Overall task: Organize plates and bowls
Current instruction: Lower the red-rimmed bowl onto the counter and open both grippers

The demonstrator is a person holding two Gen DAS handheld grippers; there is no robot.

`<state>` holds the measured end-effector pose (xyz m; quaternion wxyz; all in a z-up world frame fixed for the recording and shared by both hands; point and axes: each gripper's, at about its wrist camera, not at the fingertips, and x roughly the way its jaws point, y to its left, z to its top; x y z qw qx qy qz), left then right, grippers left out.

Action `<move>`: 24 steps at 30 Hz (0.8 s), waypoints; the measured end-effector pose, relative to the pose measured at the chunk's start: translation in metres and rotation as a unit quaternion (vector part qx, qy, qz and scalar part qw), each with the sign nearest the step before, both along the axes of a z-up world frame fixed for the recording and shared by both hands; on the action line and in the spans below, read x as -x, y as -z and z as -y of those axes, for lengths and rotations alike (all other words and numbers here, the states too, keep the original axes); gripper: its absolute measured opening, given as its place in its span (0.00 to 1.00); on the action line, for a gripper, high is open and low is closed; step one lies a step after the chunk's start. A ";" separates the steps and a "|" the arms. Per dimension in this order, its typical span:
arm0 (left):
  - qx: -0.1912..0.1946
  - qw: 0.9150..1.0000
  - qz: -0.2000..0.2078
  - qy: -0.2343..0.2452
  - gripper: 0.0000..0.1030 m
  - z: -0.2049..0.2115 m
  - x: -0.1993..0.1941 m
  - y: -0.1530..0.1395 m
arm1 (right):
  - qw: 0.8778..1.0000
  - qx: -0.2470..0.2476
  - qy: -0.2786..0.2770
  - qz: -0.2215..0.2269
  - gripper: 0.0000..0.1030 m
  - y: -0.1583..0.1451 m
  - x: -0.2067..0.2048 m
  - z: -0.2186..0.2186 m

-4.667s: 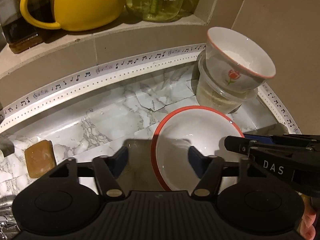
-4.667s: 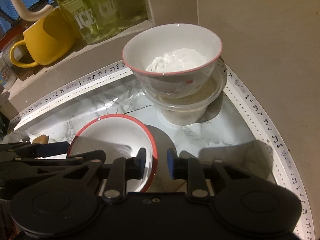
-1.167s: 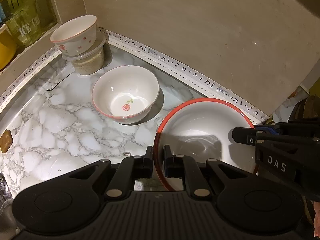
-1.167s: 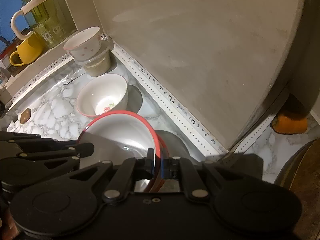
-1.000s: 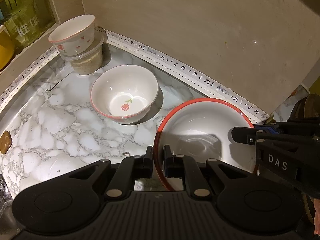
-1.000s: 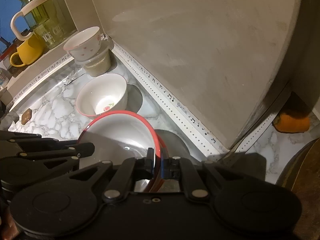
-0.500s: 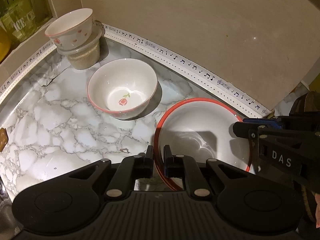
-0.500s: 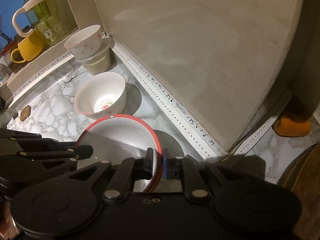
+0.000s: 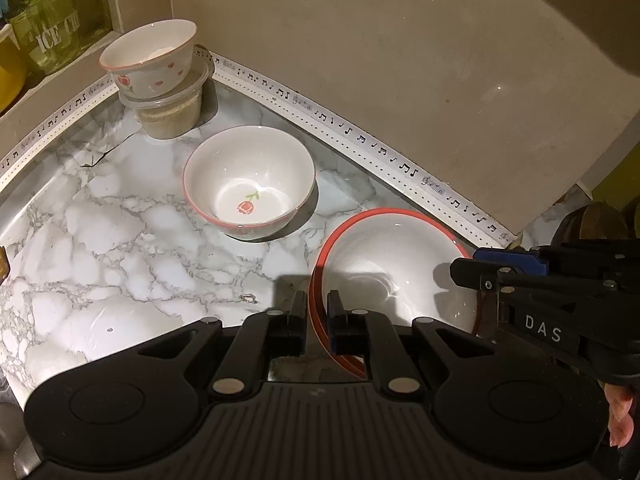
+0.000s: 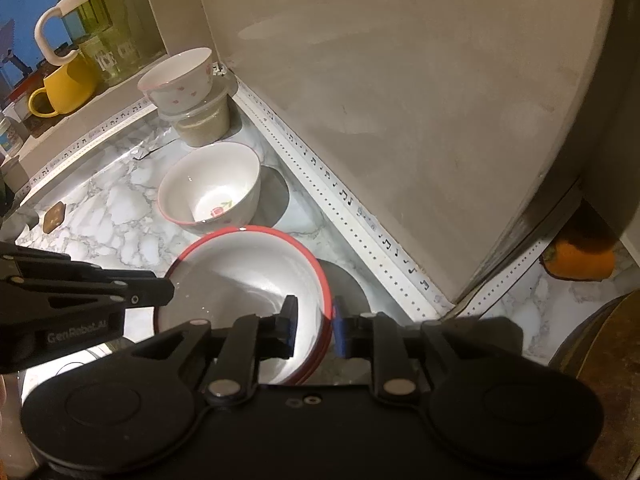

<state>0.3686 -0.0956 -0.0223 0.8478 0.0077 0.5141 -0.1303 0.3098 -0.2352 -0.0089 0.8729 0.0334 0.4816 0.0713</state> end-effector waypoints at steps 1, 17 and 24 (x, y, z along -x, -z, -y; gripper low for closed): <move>-0.003 1.000 0.002 0.000 0.09 0.000 0.002 -0.001 | 1.000 -0.003 -0.003 0.000 0.21 -0.002 0.001 -0.001; -0.007 0.999 0.044 0.000 0.09 -0.020 0.030 -0.031 | 0.997 0.008 -0.064 0.035 0.31 -0.043 0.031 -0.032; 0.002 0.998 0.060 -0.009 0.09 -0.039 0.039 -0.045 | 0.996 0.000 -0.075 0.046 0.35 -0.055 0.032 -0.042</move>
